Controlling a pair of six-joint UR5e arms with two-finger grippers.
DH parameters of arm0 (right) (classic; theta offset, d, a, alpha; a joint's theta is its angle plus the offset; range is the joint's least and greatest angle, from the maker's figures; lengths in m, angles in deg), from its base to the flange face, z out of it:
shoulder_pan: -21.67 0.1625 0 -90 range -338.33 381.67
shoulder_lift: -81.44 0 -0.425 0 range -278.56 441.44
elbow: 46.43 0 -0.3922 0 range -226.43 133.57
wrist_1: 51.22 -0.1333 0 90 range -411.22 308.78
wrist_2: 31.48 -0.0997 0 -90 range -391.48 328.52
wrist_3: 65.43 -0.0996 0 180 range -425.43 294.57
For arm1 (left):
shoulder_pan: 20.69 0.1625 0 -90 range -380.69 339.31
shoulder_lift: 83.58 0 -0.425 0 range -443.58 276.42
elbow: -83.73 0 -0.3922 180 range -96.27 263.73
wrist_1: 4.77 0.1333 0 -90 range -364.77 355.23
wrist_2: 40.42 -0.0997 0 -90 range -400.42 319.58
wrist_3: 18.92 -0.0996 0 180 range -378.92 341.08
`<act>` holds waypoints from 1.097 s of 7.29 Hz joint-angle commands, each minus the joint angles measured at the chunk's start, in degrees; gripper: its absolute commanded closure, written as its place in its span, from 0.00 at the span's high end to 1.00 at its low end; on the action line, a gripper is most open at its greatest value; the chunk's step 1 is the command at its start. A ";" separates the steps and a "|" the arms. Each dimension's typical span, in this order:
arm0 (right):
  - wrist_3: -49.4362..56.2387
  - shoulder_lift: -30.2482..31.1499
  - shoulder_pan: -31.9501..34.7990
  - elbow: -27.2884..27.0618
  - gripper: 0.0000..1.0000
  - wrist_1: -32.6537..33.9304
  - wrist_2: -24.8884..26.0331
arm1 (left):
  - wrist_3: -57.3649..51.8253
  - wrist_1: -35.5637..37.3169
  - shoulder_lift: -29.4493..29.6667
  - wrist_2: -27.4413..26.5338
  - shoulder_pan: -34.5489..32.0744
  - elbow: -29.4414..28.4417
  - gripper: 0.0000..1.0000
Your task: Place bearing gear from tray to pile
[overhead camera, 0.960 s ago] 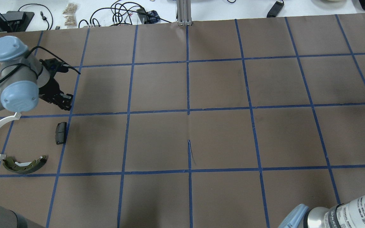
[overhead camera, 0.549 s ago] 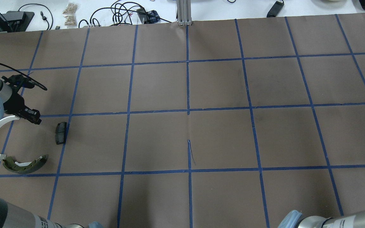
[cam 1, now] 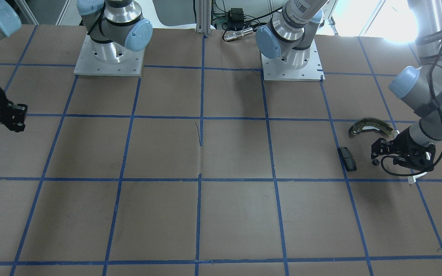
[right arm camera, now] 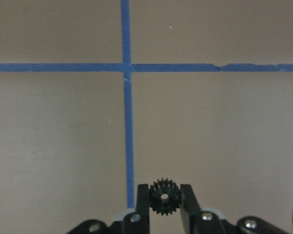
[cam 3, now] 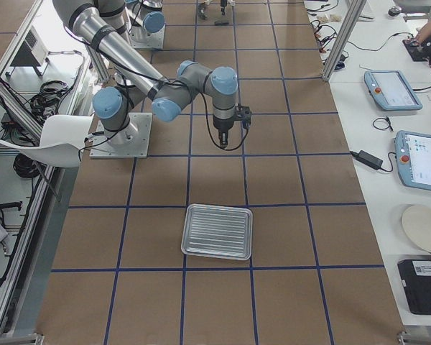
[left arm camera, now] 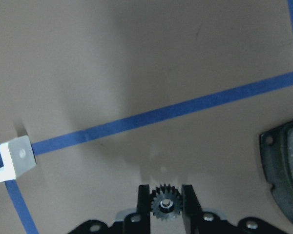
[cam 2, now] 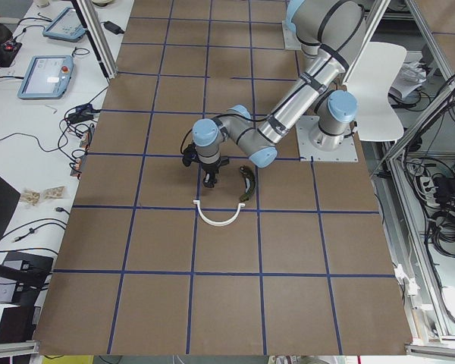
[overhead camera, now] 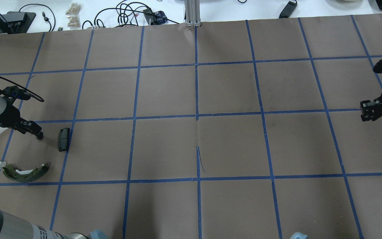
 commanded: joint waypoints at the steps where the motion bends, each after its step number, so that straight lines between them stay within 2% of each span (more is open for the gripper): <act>1: -17.93 1.11 12.75 -1.46 0.00 0.10 0.15 | 3.25 -3.86 -2.75 2.41 -7.33 -4.12 1.00; 3: -31.85 -0.11 22.88 -1.02 0.01 0.28 -0.72 | 19.38 -7.85 -4.51 2.26 -18.78 -7.83 1.00; 4: -39.83 -1.17 27.80 -0.84 0.00 0.97 -1.51 | 23.10 -7.94 -5.21 2.17 -21.43 -7.84 1.00; 6: -50.94 -6.51 36.42 0.46 0.00 7.46 -5.81 | 31.89 -8.47 -6.10 2.09 -26.62 -7.23 1.00; 7: -53.34 -11.41 41.16 3.96 0.00 7.75 -6.70 | 35.23 -8.56 -6.27 2.17 -28.21 -7.66 1.00; 8: -59.19 -16.59 46.34 9.65 0.00 7.92 -5.84 | 36.31 -8.73 -6.71 2.26 -29.36 -7.23 1.00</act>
